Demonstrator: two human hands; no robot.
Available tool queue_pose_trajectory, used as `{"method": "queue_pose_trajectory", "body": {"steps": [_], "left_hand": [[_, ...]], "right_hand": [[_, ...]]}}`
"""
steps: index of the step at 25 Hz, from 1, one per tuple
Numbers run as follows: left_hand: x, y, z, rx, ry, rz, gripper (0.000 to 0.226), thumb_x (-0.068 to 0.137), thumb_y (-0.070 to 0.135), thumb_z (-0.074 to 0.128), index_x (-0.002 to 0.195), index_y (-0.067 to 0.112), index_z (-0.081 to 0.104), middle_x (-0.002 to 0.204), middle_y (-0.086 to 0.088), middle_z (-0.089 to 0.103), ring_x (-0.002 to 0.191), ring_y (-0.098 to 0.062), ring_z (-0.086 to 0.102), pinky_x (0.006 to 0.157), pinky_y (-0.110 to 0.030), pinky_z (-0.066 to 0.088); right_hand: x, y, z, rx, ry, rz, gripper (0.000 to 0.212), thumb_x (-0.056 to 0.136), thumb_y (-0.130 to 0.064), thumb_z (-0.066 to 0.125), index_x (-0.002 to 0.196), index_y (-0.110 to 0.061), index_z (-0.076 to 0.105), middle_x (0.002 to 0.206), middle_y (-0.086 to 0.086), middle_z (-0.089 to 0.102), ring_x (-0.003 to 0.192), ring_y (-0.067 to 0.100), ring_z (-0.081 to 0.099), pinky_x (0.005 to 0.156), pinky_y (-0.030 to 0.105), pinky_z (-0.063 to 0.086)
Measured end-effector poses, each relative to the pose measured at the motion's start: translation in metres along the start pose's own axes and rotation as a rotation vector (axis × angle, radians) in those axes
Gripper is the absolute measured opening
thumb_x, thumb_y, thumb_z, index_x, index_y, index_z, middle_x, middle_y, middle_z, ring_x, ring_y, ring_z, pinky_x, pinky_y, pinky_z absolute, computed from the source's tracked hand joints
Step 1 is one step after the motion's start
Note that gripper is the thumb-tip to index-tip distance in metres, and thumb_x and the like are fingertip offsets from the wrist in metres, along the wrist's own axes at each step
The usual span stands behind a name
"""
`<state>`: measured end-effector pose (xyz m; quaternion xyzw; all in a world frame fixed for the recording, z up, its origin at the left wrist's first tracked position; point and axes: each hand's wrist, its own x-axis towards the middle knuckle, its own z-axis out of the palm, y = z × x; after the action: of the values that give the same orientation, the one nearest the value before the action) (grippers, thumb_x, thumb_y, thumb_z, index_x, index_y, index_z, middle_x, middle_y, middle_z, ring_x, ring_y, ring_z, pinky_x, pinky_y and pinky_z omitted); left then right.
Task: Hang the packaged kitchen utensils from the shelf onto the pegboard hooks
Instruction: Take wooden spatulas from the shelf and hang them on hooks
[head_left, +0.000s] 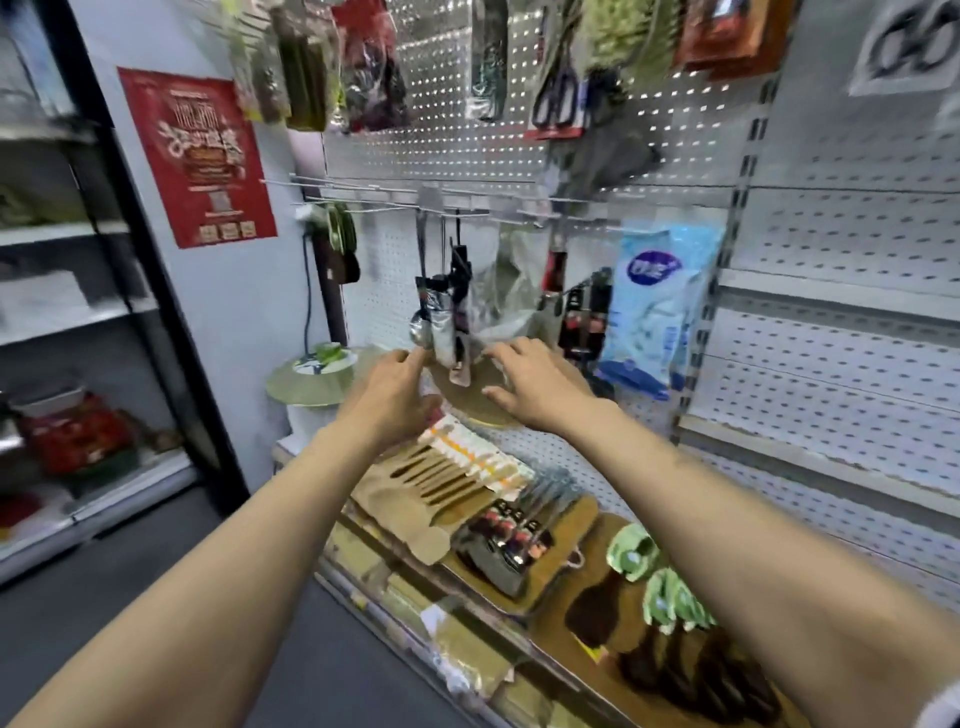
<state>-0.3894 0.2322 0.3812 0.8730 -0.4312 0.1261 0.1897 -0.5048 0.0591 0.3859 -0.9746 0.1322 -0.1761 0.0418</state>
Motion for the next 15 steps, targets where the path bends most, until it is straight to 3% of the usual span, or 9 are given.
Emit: {"method": "queue_pose_trajectory", "body": {"steps": [6,10,15], "left_hand": [[0.119,-0.106,0.039,-0.001,-0.051,-0.044,0.047,0.087,0.037,0.065,0.128,0.019,0.051,0.123,-0.012,0.056,0.110,-0.033,0.054,0.089,-0.044,0.048],[0.170,-0.168,0.082,-0.045,-0.135,-0.059,0.046,0.090,0.035,0.062,0.131,0.022,0.047,0.127,-0.010,0.052,0.115,-0.030,0.050,0.093,-0.043,0.046],[0.237,-0.254,0.172,-0.099,-0.301,-0.003,0.050,0.089,0.039,0.063,0.132,0.020,0.047,0.131,-0.011,0.052,0.120,-0.032,0.049,0.096,-0.042,0.045]], "right_hand": [[0.156,0.004,0.075,0.015,-0.082,0.028,0.056,0.091,-0.048,0.059,0.138,-0.021,0.045,0.135,0.009,0.051,0.128,0.031,0.047,0.104,0.048,0.042],[0.217,0.006,0.128,-0.002,-0.133,0.070,0.053,0.095,-0.046,0.057,0.139,-0.020,0.045,0.139,0.008,0.049,0.128,0.029,0.046,0.103,0.044,0.043],[0.268,0.012,0.232,0.008,-0.272,0.273,0.050,0.095,-0.049,0.054,0.137,-0.023,0.047,0.138,0.005,0.052,0.130,0.029,0.047,0.097,0.041,0.047]]}}
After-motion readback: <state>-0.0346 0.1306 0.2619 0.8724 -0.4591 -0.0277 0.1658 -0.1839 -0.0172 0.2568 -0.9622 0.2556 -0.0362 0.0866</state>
